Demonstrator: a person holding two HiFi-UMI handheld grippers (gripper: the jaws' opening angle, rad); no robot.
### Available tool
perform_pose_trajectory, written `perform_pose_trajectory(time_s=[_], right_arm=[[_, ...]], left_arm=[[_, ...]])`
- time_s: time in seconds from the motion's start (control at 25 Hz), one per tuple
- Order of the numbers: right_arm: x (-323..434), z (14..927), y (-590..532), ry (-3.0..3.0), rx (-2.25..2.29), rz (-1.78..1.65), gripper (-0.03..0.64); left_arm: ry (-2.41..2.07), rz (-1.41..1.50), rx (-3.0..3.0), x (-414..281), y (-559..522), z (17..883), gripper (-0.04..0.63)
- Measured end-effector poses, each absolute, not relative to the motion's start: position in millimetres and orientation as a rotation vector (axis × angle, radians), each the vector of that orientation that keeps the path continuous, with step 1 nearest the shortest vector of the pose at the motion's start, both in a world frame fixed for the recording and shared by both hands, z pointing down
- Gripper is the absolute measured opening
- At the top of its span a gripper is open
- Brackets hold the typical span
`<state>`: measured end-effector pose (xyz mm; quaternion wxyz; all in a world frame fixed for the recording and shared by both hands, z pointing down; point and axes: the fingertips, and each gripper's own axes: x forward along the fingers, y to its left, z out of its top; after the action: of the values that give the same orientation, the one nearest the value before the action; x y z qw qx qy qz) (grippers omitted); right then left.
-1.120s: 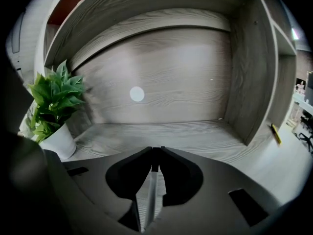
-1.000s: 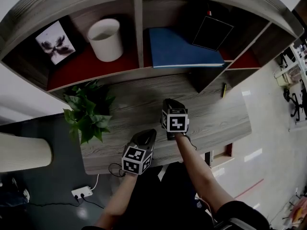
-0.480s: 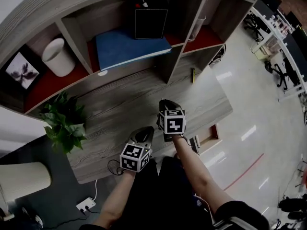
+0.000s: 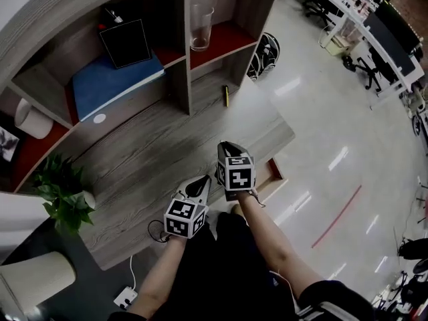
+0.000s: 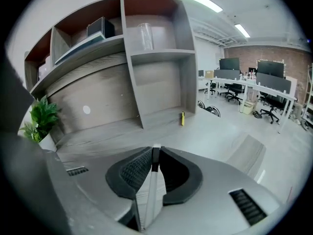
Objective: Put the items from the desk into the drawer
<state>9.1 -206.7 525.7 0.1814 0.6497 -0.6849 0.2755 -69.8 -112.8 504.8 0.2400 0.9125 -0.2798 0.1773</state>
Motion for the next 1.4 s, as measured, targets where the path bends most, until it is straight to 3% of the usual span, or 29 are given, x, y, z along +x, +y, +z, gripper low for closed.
perform_pose_trajectory(time_s=[1.4], right_arm=[[185.6, 561.0, -95.4, -1.784, 1.981, 0.908, 0.072]], left_arm=[[-0.522, 0.656, 2.517, 96.1, -39.6, 535.1, 0.009]])
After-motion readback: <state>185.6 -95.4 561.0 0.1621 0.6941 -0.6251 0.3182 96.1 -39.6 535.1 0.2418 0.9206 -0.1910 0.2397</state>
